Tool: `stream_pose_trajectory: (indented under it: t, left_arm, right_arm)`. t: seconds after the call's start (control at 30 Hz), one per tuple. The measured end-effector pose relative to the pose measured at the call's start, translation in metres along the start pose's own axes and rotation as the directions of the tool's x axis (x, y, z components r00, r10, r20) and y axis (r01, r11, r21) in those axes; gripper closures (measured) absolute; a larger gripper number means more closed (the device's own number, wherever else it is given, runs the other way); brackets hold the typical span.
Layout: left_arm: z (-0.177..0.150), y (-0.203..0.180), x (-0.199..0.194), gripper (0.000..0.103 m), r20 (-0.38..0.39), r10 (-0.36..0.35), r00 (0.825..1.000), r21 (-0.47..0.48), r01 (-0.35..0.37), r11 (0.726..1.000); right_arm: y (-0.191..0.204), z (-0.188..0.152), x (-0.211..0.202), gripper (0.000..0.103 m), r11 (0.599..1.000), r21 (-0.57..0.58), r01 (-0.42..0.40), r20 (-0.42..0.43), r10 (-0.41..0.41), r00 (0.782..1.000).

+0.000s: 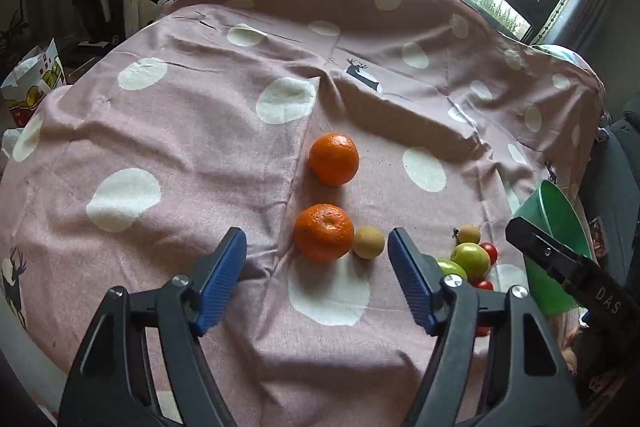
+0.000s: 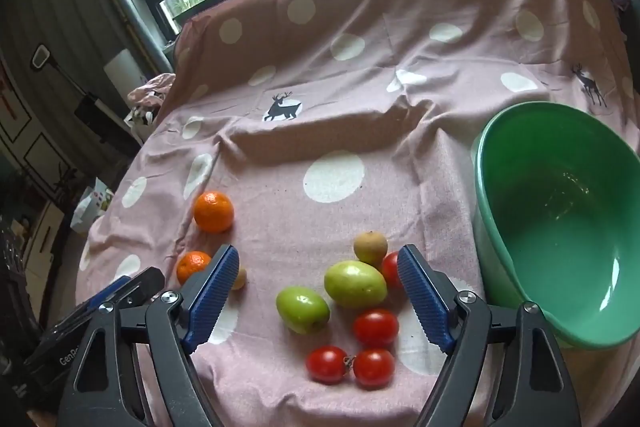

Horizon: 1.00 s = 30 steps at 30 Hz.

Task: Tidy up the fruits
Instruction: 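Move the right gripper over the orange nearest the fruit pile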

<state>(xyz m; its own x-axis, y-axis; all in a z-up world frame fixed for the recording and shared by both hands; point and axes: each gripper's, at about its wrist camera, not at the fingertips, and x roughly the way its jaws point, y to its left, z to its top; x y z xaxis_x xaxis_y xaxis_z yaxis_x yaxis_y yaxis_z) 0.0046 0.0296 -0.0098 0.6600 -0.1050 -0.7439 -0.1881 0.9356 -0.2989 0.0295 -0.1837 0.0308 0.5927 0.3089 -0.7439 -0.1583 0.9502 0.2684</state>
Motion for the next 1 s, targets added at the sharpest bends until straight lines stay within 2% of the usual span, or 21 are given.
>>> stream_pose_trajectory:
  t: [0.03,0.1,0.23,0.33,0.47,0.5,0.57,0.6,0.7,0.73,0.8,0.83,0.9,1.0]
  left_arm:
    - [0.000,0.002,0.000,0.034,-0.002,0.000,1.000,-0.001,0.000,1.000]
    - [0.000,0.003,0.000,0.042,-0.006,-0.001,1.000,-0.001,0.001,1.000]
    - [-0.001,-0.001,0.002,0.048,-0.014,-0.011,1.000,0.017,0.011,1.000]
    - [-0.002,-0.003,0.005,0.052,-0.024,-0.022,0.999,0.022,0.022,1.000]
    - [-0.003,-0.004,0.012,0.055,-0.050,-0.023,0.998,0.022,0.025,0.999]
    - [-0.003,-0.003,0.014,0.056,-0.055,-0.024,0.998,0.020,0.026,0.999]
    - [-0.003,-0.002,0.017,0.058,-0.068,-0.029,0.997,0.009,0.030,1.000]
    - [-0.003,-0.001,0.018,0.059,-0.073,-0.033,0.997,0.004,0.034,0.999]
    - [-0.003,-0.001,0.023,0.061,-0.088,-0.033,0.996,0.004,0.033,0.999]
    - [-0.004,-0.001,0.025,0.061,-0.092,-0.029,0.995,0.003,0.030,1.000]
    - [-0.004,0.000,0.028,0.062,-0.098,-0.031,0.995,-0.004,0.030,1.000]
    - [-0.003,0.001,0.029,0.062,-0.100,-0.033,0.994,-0.008,0.033,0.999]
    - [-0.003,0.002,0.032,0.063,-0.108,-0.037,0.993,-0.021,0.035,0.999]
    - [-0.003,0.001,0.036,0.064,-0.119,-0.033,0.992,-0.018,0.031,0.999]
  right_arm:
    - [-0.001,0.001,0.000,0.028,1.000,0.010,-0.017,-0.004,0.017,1.000]
    - [-0.004,0.003,-0.001,0.030,0.998,0.030,-0.052,-0.015,0.052,0.999]
    - [-0.001,-0.002,0.002,0.043,0.990,0.062,-0.124,-0.047,0.127,0.991]
    - [0.002,0.006,0.008,0.043,0.974,0.103,-0.201,-0.086,0.210,0.974]
    - [0.015,0.008,0.021,0.043,0.977,0.070,-0.200,-0.137,0.208,0.969]
    - [0.019,0.008,0.025,0.044,0.975,0.068,-0.211,-0.157,0.220,0.963]
    - [0.026,0.009,0.034,0.055,0.966,0.072,-0.248,-0.204,0.258,0.945]
    - [0.030,0.012,0.039,0.057,0.959,0.081,-0.272,-0.225,0.283,0.932]
    - [0.044,0.022,0.049,0.059,0.943,0.080,-0.323,-0.285,0.333,0.899]
    - [0.051,0.024,0.052,0.059,0.926,0.023,-0.378,-0.219,0.373,0.902]
    - [0.064,0.026,0.063,0.059,0.930,-0.007,-0.368,-0.249,0.355,0.901]
    - [0.067,0.026,0.071,0.059,0.937,-0.007,-0.349,-0.294,0.332,0.897]
    - [0.068,0.025,0.087,0.059,0.942,0.005,-0.336,-0.358,0.316,0.879]
    - [0.072,0.020,0.100,0.059,0.945,0.002,-0.328,-0.409,0.300,0.862]
